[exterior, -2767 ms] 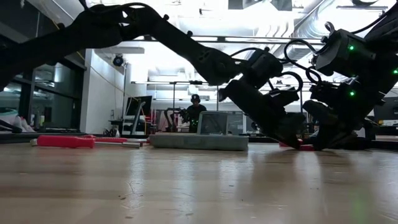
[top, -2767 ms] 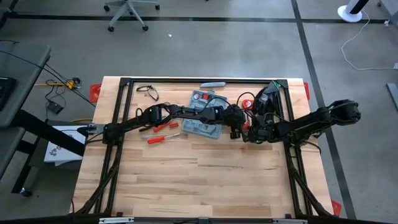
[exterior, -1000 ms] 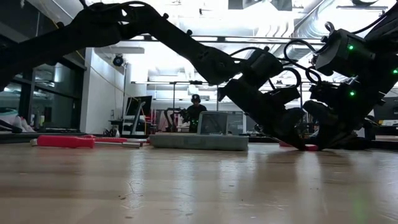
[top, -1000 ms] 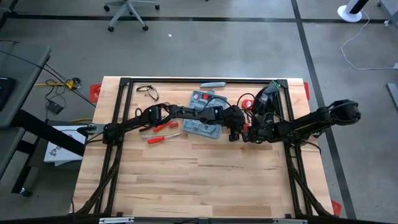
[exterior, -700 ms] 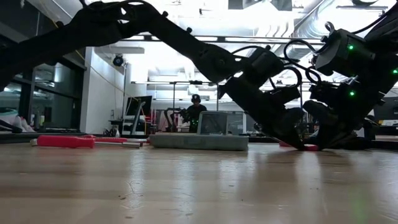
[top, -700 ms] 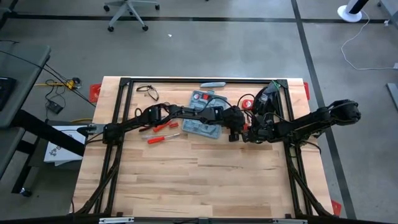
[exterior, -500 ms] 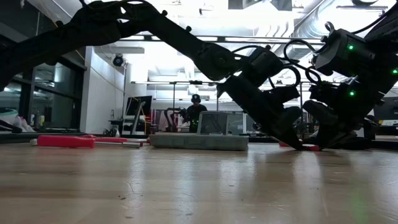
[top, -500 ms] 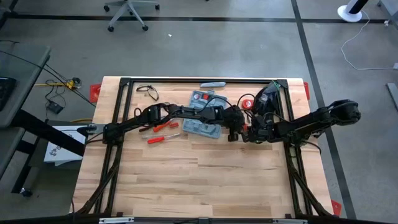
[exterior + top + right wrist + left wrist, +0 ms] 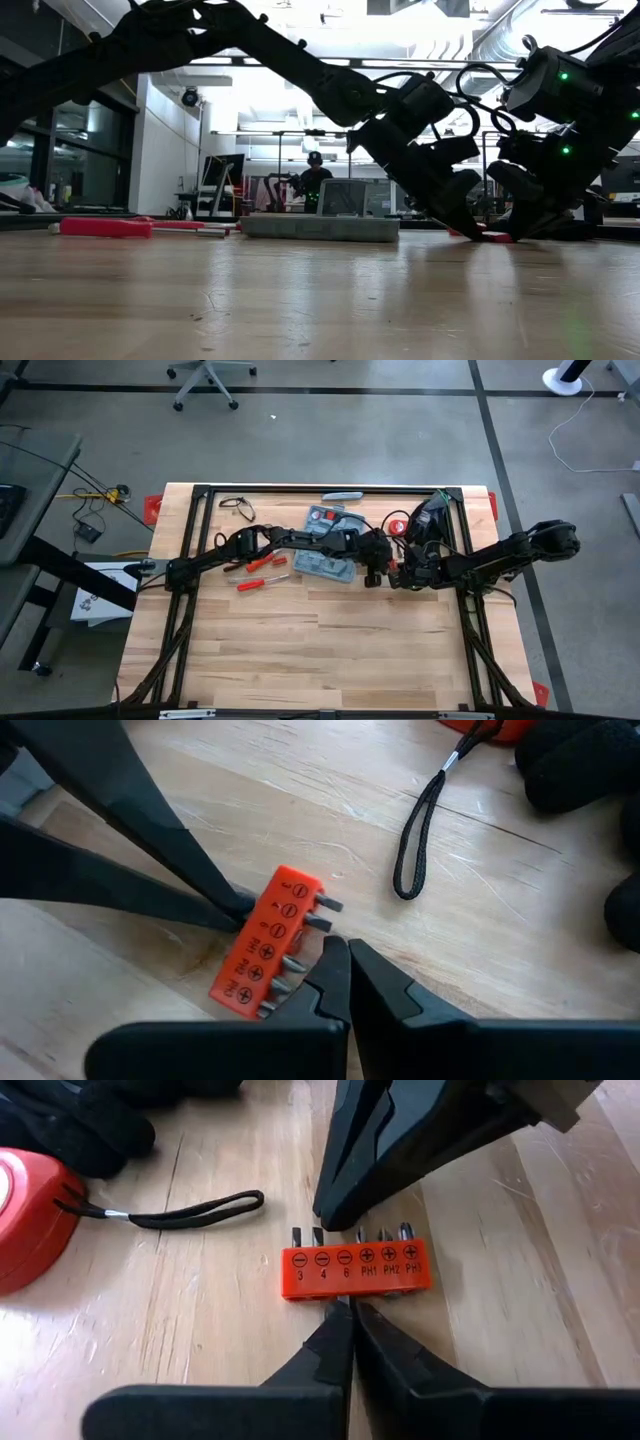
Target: Prefit tool cases
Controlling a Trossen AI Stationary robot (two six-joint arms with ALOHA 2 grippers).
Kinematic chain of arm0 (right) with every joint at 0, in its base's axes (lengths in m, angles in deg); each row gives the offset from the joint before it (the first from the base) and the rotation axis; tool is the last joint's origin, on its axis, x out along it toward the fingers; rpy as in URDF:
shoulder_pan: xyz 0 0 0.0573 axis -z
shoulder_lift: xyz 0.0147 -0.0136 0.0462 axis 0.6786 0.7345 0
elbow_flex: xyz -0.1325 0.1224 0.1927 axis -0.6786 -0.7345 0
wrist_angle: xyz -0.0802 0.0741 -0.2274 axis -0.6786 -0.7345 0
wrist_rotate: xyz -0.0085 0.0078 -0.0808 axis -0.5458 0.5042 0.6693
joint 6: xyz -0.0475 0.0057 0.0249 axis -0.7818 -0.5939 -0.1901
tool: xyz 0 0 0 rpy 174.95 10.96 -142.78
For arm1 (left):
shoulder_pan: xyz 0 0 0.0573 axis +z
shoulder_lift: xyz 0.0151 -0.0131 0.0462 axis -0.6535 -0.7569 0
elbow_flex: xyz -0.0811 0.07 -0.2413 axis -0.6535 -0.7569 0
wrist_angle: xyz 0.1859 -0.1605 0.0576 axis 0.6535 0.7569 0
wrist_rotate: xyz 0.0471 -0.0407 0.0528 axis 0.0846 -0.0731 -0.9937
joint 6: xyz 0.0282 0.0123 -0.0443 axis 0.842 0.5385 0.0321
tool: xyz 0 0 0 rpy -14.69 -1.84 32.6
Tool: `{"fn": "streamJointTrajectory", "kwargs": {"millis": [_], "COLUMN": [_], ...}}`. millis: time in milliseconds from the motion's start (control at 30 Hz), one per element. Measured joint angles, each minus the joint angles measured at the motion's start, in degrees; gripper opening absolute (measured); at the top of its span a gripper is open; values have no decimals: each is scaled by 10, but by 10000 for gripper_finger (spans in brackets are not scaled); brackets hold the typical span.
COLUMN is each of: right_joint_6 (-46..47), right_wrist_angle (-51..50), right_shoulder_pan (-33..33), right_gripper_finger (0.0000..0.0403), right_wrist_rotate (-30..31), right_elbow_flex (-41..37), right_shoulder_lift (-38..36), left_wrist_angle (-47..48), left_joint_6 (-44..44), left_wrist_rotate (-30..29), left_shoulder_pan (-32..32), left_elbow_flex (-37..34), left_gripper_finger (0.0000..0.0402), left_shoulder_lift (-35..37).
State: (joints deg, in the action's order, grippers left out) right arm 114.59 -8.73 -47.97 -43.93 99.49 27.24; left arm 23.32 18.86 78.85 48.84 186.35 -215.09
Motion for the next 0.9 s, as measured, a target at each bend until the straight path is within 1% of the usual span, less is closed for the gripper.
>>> {"fn": "streamJointTrajectory", "kwargs": {"millis": [133, 267, 400, 533, 700, 767, 833, 900], "right_joint_6": [0, 0, 0, 0, 0, 0, 0, 0], "right_wrist_angle": [0, 0, 0, 0, -1, -1, -1, -1], "right_shoulder_pan": [0, 0, 0, 0, 0, 0, 0, 0], "right_gripper_finger": [0, 0, 0, 0, 0, 0, 0, 0], "right_wrist_rotate": [0, 0, 0, 0, 0, 0, 0, 0], "right_elbow_flex": [0, 0, 0, 0, 0, 0, 0, 0], "right_shoulder_lift": [0, 0, 0, 0, 0, 0, 0, 0], "left_wrist_angle": [8, 6, 12, 19, 24, 26, 28, 28], "left_joint_6": [0, -2, -12, -12, -13, -18, -22, -22], "left_wrist_rotate": [21, 29, 16, -7, -12, -27, -40, -40], "left_shoulder_pan": [3, 3, 2, 1, 2, 1, -1, -1], "left_elbow_flex": [0, 0, 0, 0, 1, 1, 1, 1], "left_gripper_finger": [34, 74, 113, 132, 135, 129, 114, 85], "left_shoulder_lift": [3, 4, 4, 5, 6, 6, 6, 6]}}
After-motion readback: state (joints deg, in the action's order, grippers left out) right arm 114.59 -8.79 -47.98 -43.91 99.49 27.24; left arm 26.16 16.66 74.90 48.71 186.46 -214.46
